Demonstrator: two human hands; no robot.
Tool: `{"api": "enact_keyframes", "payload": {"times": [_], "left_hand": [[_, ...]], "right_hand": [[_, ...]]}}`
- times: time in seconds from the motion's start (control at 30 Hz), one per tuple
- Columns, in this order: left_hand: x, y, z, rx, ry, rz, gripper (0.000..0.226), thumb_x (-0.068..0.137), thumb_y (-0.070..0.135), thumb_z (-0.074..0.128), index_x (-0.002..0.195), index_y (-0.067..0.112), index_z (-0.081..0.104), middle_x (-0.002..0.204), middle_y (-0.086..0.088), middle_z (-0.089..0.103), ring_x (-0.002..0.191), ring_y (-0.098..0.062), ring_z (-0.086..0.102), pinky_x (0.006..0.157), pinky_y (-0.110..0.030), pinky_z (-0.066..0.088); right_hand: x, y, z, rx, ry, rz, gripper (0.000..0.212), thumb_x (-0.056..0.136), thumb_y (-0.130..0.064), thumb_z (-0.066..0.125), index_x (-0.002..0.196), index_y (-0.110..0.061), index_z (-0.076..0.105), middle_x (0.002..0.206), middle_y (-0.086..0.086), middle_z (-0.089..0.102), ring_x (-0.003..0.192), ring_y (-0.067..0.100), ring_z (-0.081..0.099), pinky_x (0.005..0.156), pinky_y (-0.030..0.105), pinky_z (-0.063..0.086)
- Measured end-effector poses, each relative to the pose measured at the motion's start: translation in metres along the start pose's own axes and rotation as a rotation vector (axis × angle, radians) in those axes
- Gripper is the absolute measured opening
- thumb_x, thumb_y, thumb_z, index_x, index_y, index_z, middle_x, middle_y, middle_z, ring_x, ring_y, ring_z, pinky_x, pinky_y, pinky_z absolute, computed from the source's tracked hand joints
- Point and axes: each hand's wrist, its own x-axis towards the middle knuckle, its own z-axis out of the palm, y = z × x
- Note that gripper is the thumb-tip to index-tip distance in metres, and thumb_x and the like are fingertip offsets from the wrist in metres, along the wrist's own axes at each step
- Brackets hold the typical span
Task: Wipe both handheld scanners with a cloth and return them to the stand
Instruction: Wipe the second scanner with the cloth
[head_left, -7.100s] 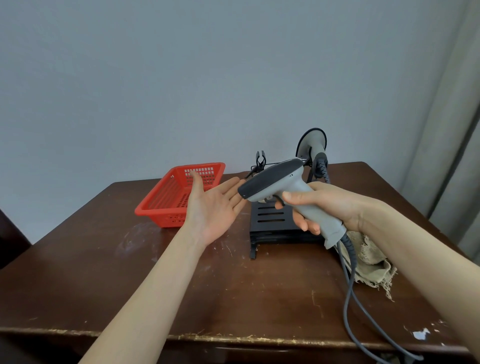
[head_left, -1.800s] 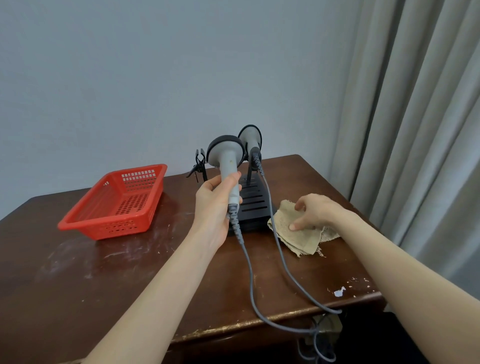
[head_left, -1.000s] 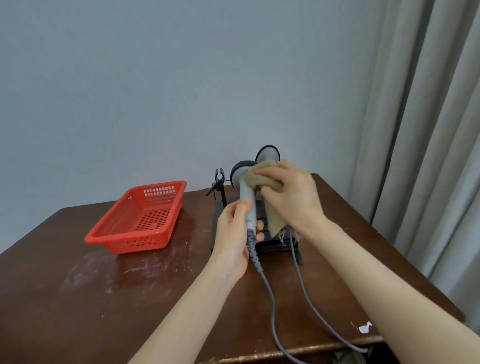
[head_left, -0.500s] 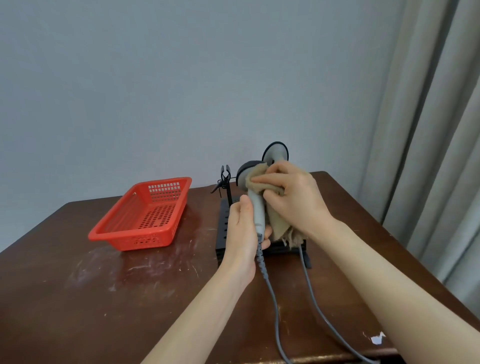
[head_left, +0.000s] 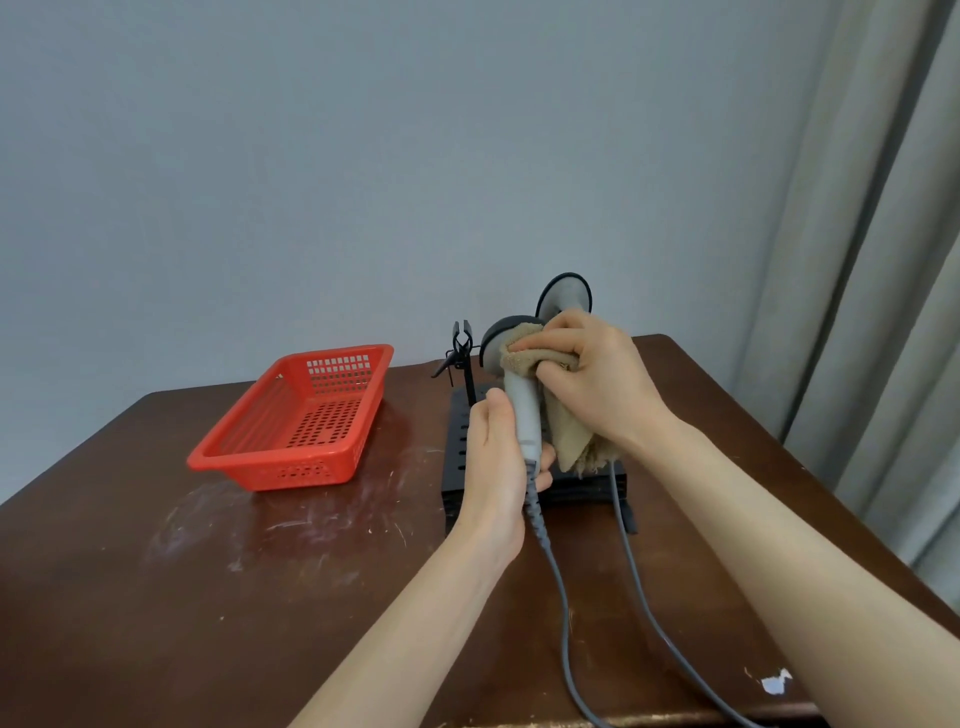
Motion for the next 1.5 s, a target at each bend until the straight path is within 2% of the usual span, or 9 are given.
{"api": "enact_keyframes", "payload": {"times": [0.1,0.3,0.57,0.77,1.0,1.1,1.23,1.37,1.5], "left_hand": [[0.002,0.002,-0.002,-0.029,0.032,-0.009,0.042,0.100,0.048,0.028,0.108,0.015,0.052,0.063,-0.002,0.043,0.043,-0.009,0.036,0.036,-0.019,0.026],[0.004,0.002,-0.006,-0.036,0.017,-0.015,0.066,0.089,0.069,0.018,0.075,0.017,0.057,0.054,0.000,0.045,0.042,-0.009,0.039,0.040,-0.020,0.025],[-0.001,0.003,-0.002,-0.083,0.012,-0.024,0.058,0.091,0.065,0.022,0.098,0.017,0.054,0.056,0.002,0.043,0.038,-0.007,0.034,0.034,-0.018,0.021],[0.004,0.004,-0.008,-0.141,0.033,-0.026,0.071,0.088,0.071,0.021,0.050,0.027,0.061,0.051,0.003,0.047,0.042,-0.008,0.042,0.040,-0.019,0.029],[0.002,0.003,-0.006,-0.214,0.028,-0.089,0.064,0.085,0.071,0.032,0.103,0.014,0.054,0.063,-0.003,0.044,0.038,-0.008,0.035,0.032,-0.015,0.023],[0.006,0.004,-0.010,-0.228,0.024,-0.081,0.065,0.084,0.073,0.033,0.096,0.015,0.061,0.059,-0.002,0.042,0.039,-0.008,0.033,0.034,-0.017,0.021],[0.010,0.007,-0.015,-0.251,0.004,-0.049,0.070,0.087,0.072,0.030,0.053,0.023,0.067,0.048,0.001,0.045,0.037,-0.008,0.037,0.034,-0.016,0.022],[0.009,0.003,-0.014,-0.264,-0.012,-0.083,0.067,0.085,0.072,0.035,0.092,0.011,0.061,0.061,-0.004,0.044,0.037,-0.009,0.035,0.033,-0.015,0.020],[0.011,0.002,-0.013,-0.281,-0.030,-0.109,0.064,0.084,0.069,0.039,0.095,0.011,0.061,0.066,-0.003,0.052,0.038,-0.008,0.034,0.032,-0.015,0.020]], "right_hand": [[-0.004,0.001,0.004,0.015,-0.016,0.003,0.034,0.081,-0.003,0.055,0.100,-0.024,0.074,0.095,-0.003,0.060,0.091,0.011,0.056,0.081,0.033,0.049],[-0.026,-0.013,0.003,0.146,-0.211,-0.043,0.027,0.070,-0.016,0.053,0.077,-0.026,0.077,0.077,-0.016,0.056,0.074,0.006,0.057,0.068,0.030,0.050],[0.001,0.002,0.006,-0.023,-0.032,0.003,0.037,0.081,-0.001,0.053,0.101,-0.025,0.074,0.094,-0.005,0.058,0.090,0.010,0.054,0.081,0.033,0.048],[-0.030,-0.011,0.008,0.128,-0.234,-0.073,0.031,0.075,-0.005,0.057,0.085,-0.026,0.077,0.085,-0.004,0.057,0.079,0.011,0.057,0.072,0.028,0.049],[0.000,0.000,0.011,0.036,0.002,0.055,0.040,0.081,0.000,0.054,0.100,-0.028,0.074,0.093,-0.010,0.058,0.091,0.007,0.055,0.084,0.035,0.049],[-0.008,-0.010,0.010,0.103,-0.080,0.038,0.041,0.078,0.002,0.054,0.093,-0.030,0.075,0.085,-0.019,0.056,0.084,-0.002,0.055,0.079,0.023,0.047],[-0.030,-0.025,0.011,0.381,-0.236,0.063,0.040,0.078,0.010,0.055,0.080,-0.025,0.076,0.088,0.004,0.059,0.060,0.016,0.064,0.059,0.022,0.053],[-0.011,-0.007,0.015,0.178,-0.014,0.069,0.040,0.078,0.004,0.056,0.093,-0.028,0.075,0.091,-0.001,0.062,0.085,0.011,0.061,0.078,0.020,0.048],[0.002,-0.001,0.019,0.111,0.033,0.131,0.040,0.081,0.001,0.053,0.100,-0.027,0.074,0.092,-0.007,0.062,0.090,0.009,0.058,0.083,0.030,0.050]]}}
